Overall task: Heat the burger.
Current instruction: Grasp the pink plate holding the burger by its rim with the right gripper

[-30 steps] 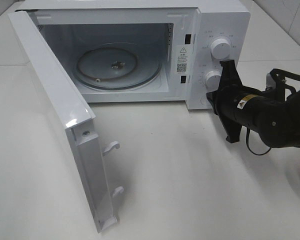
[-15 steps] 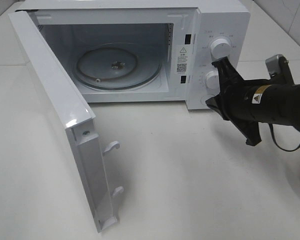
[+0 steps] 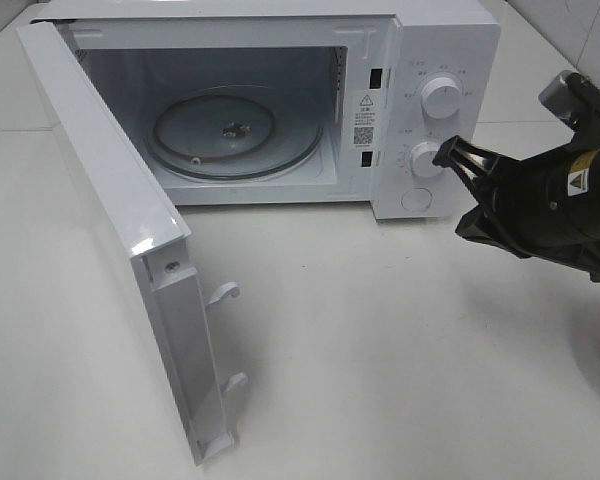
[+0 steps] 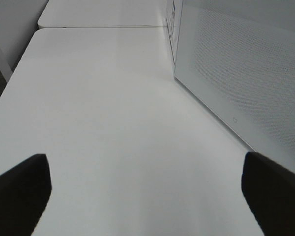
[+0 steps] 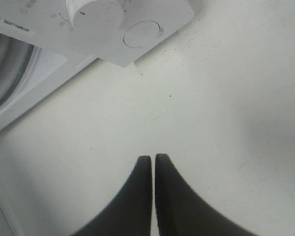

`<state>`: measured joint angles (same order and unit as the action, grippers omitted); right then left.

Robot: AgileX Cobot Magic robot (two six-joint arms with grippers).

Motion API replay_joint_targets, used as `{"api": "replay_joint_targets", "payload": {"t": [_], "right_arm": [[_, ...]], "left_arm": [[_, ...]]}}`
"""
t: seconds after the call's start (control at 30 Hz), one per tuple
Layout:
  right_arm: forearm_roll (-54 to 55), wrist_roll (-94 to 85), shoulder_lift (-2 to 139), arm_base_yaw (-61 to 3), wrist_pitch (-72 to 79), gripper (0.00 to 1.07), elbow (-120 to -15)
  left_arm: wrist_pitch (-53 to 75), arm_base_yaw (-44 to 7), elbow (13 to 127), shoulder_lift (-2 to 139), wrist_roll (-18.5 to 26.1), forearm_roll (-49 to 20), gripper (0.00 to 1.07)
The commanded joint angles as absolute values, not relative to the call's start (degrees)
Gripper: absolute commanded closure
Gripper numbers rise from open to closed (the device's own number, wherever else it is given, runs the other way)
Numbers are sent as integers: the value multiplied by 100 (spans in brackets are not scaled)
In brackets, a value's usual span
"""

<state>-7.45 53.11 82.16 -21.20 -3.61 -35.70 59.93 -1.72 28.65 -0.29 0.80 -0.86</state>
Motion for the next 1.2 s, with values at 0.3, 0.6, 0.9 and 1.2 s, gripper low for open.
{"api": "replay_joint_targets", "payload": {"t": [0.3,0.6,0.9,1.2], "right_arm": [[-779,3610,7534,-2097,-1833,103,-3570],[-779,2326,7225,-2097,-3690,99,-3570],[-779,1427,7168,-2097,-4561,47,-3570],[-957,1026,7168,-2091,-4566,8,-3570]], "left_arm": [[5942,-155,2842,-155,92,-109,8],[5942,-155,2842,-155,92,-109,8],[5942,-155,2842,-155,92,-109,8],[5942,-155,2842,-155,92,-109,8]]}}
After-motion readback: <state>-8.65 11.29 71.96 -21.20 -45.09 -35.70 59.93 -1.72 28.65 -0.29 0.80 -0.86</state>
